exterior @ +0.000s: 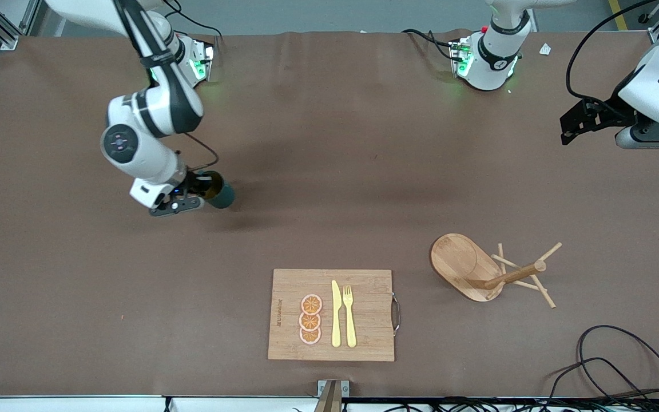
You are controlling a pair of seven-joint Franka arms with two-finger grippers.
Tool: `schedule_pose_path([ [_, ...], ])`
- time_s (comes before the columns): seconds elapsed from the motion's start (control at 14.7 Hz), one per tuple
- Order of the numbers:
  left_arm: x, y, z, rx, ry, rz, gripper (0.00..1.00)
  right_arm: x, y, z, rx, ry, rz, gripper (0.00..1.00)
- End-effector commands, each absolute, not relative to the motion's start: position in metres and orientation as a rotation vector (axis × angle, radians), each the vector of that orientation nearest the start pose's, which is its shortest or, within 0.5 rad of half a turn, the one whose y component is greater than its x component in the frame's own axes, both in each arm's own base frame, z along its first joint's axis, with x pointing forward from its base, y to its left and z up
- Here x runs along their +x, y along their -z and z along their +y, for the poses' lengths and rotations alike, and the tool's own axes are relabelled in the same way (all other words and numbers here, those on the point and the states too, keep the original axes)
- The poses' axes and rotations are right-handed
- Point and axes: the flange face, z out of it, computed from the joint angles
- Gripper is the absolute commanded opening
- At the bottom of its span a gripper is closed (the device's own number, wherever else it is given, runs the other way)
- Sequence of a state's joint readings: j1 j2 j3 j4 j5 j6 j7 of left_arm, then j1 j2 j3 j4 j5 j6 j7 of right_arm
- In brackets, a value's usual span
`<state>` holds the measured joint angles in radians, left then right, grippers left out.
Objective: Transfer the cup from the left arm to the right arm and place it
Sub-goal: 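Carry the teal mug away from the stand with the right gripper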
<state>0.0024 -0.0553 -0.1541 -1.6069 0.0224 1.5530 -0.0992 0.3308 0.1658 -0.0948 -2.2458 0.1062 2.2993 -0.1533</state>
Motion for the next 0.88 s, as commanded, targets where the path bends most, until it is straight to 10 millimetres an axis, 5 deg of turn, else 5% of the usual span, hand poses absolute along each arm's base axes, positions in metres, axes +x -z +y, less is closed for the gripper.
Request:
schedule_pose_path([
  [0.0, 0.526, -0.638, -0.079, -3.123, 0.005, 0.062, 1.00, 0.513, -0.288, 0.066, -2.994, -0.148, -0.821, 0.00],
  [0.47, 0.533, -0.630, -0.073, -3.129, -0.008, 0.048, 1.00, 0.527, -0.281, -0.047, -2.873, -0.039, -1.361, 0.00],
  [0.81, 0.536, -0.630, -0.073, -3.129, 0.011, 0.048, 1.00, 0.527, -0.250, -0.067, -2.837, -0.077, -1.432, 0.00],
])
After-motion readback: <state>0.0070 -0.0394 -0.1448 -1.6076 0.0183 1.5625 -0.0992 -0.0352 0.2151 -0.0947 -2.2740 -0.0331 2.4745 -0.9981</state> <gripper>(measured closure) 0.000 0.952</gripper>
